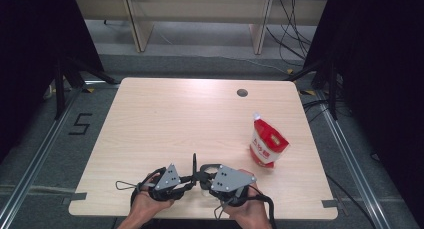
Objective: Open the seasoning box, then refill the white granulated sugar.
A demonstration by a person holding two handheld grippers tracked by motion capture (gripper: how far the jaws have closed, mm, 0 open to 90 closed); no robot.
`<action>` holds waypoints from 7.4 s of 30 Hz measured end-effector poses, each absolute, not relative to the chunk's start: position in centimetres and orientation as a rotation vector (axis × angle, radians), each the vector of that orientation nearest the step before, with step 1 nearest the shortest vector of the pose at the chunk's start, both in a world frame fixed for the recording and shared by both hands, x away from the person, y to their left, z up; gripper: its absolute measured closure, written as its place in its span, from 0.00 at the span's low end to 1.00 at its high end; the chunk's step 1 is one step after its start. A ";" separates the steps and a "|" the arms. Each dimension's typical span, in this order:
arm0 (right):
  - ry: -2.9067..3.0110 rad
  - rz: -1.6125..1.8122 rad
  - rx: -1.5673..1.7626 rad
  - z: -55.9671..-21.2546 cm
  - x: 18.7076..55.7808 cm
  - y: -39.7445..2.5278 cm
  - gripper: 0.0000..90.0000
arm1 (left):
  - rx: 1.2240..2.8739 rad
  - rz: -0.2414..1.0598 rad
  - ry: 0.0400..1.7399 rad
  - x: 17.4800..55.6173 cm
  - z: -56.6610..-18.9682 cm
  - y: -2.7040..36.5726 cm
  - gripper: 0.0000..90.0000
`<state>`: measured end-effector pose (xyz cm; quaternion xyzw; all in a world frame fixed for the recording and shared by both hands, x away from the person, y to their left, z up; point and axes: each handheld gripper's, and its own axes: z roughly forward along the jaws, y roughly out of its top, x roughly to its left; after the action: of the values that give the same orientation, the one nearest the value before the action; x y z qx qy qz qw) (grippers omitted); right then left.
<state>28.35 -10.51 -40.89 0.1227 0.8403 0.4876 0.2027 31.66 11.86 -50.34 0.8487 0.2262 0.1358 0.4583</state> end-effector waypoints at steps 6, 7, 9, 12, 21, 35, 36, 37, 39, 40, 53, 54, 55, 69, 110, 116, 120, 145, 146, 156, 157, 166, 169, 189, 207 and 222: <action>2.342 1.363 0.330 -40.9 28.5 -10.3 0.98 | 2.093 0.331 0.576 31.6 -50.3 11.8 0.83; 2.350 1.363 0.336 -40.9 28.4 -10.2 0.98 | 2.087 0.327 0.579 31.6 -50.4 11.8 0.83; 2.352 1.363 0.333 -40.9 28.5 -10.2 0.98 | 2.092 0.331 0.576 31.6 -50.3 11.8 0.83; 2.349 1.366 0.337 -40.9 28.4 -10.1 0.98 | 2.097 0.339 0.563 31.7 -50.3 11.9 0.83; 2.352 1.370 0.333 -41.0 28.5 -10.0 0.98 | 2.092 0.331 0.577 31.6 -50.3 11.8 0.83; 2.343 1.382 0.352 -40.8 28.5 -10.4 0.95 | 2.076 0.319 0.593 31.6 -50.4 11.8 0.82; 2.333 1.382 0.352 -40.7 28.6 -10.6 0.95 | 2.071 0.335 0.589 31.6 -50.4 11.9 0.80; 2.332 1.388 0.358 -40.6 28.5 -10.9 0.94 | 2.075 0.335 0.601 31.6 -50.3 12.0 0.78; 2.315 1.384 0.376 -40.4 28.5 -11.6 0.92 | 2.073 0.326 0.595 31.6 -50.3 12.1 0.77; 2.309 1.387 0.389 -40.4 28.5 -12.1 0.91 | 2.071 0.336 0.590 31.6 -50.3 12.2 0.76; 2.215 1.314 0.656 -42.7 29.2 -18.3 0.68 | 2.057 0.310 0.641 30.8 -49.7 13.5 0.57; 2.207 1.323 0.673 -43.0 29.3 -18.9 0.66 | 2.055 0.307 0.653 30.7 -49.6 13.6 0.55; 2.190 1.330 0.691 -43.2 29.3 -19.1 0.65 | 2.043 0.307 0.644 30.7 -49.7 13.6 0.54; 2.164 1.354 0.880 -45.3 29.4 -23.0 0.43 | 2.022 0.266 0.729 29.8 -49.6 15.1 0.36; 2.044 1.308 1.176 -48.3 30.4 -28.3 0.21 | 2.064 0.216 0.757 29.1 -50.3 15.2 0.19; 2.036 1.262 1.126 -48.7 31.9 -28.0 0.21 | 2.047 0.219 0.761 29.1 -50.2 15.3 0.19; 2.016 1.253 1.108 -48.9 32.7 -28.2 0.21 | 2.063 0.226 0.755 29.3 -50.3 15.4 0.19; 1.964 1.308 1.042 -50.5 36.3 -27.3 0.18 | 2.073 0.221 0.748 29.5 -50.6 15.1 0.19; 1.968 1.317 1.003 -50.6 36.7 -27.3 0.18 | 2.073 0.221 0.749 29.5 -50.6 15.1 0.19; 1.919 1.361 1.022 -50.8 37.1 -27.3 0.18 | 2.112 0.236 0.739 29.6 -50.6 15.3 0.19; 1.912 1.364 1.024 -50.8 37.2 -27.3 0.19 | 2.085 0.225 0.752 29.5 -50.7 15.1 0.19; 1.878 1.392 1.020 -51.0 37.7 -27.4 0.19 | 2.085 0.206 0.775 29.4 -50.7 15.0 0.20; 1.871 1.405 1.024 -51.2 38.0 -27.3 0.20 | 2.078 0.204 0.779 29.4 -50.7 15.0 0.20; 1.863 1.487 1.037 -51.5 38.6 -27.0 0.35 | 2.105 0.220 0.763 29.5 -50.8 15.0 0.20; 1.879 1.358 0.980 -50.3 37.4 -25.9 0.43 | 2.115 0.212 0.759 29.2 -50.8 15.0 0.20; 1.879 1.250 0.792 -47.4 34.7 -25.5 0.44 | 2.126 0.228 0.726 29.3 -50.7 15.2 0.20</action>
<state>34.67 -25.49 -47.42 0.3082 0.7310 0.4863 0.3664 29.31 15.25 -50.72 0.8511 0.2907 0.0911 0.4275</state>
